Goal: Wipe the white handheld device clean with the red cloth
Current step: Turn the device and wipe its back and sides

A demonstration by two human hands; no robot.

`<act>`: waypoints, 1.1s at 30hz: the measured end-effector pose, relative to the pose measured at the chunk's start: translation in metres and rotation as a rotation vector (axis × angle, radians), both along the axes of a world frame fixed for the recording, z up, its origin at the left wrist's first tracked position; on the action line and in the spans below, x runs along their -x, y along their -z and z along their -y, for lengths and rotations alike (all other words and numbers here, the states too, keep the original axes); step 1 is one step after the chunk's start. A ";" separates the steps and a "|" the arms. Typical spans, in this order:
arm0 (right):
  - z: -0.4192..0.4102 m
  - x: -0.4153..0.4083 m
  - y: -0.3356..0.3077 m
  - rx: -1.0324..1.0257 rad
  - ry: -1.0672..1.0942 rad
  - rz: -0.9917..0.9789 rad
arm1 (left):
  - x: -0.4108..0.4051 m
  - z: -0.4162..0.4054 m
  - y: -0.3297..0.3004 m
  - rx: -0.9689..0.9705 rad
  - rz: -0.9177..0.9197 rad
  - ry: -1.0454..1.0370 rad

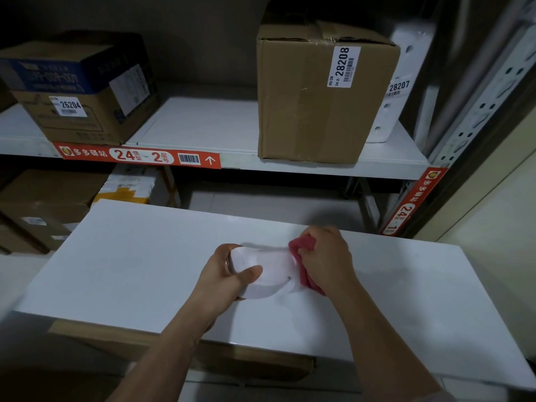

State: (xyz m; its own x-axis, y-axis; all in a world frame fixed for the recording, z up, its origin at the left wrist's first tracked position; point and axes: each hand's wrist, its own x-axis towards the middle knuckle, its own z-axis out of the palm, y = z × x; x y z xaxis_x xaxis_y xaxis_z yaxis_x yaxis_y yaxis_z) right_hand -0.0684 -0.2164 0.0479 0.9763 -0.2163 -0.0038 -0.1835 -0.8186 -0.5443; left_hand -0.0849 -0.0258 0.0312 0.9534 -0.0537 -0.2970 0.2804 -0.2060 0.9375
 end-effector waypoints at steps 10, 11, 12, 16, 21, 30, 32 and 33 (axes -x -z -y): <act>-0.010 -0.003 -0.016 -0.065 -0.161 -0.022 | -0.003 -0.003 0.002 -0.045 0.104 0.085; -0.005 -0.004 -0.011 -0.063 -0.122 -0.025 | -0.002 -0.003 0.001 -0.048 0.117 0.097; 0.000 -0.004 -0.007 -0.063 -0.081 -0.034 | -0.001 -0.003 0.000 -0.062 0.132 0.113; 0.015 -0.003 0.001 -0.032 -0.034 -0.097 | 0.001 -0.001 -0.003 -0.096 0.169 0.150; -0.003 -0.004 -0.016 -0.109 -0.194 -0.060 | 0.000 -0.002 -0.002 -0.125 0.178 0.144; 0.022 -0.002 0.008 -0.226 -0.006 -0.099 | 0.003 0.000 -0.003 -0.118 0.171 0.160; 0.023 0.000 0.005 -0.258 0.004 -0.102 | 0.002 0.000 -0.002 -0.102 0.157 0.144; 0.021 0.000 0.002 -0.269 -0.001 -0.093 | 0.002 0.000 -0.002 -0.095 0.149 0.135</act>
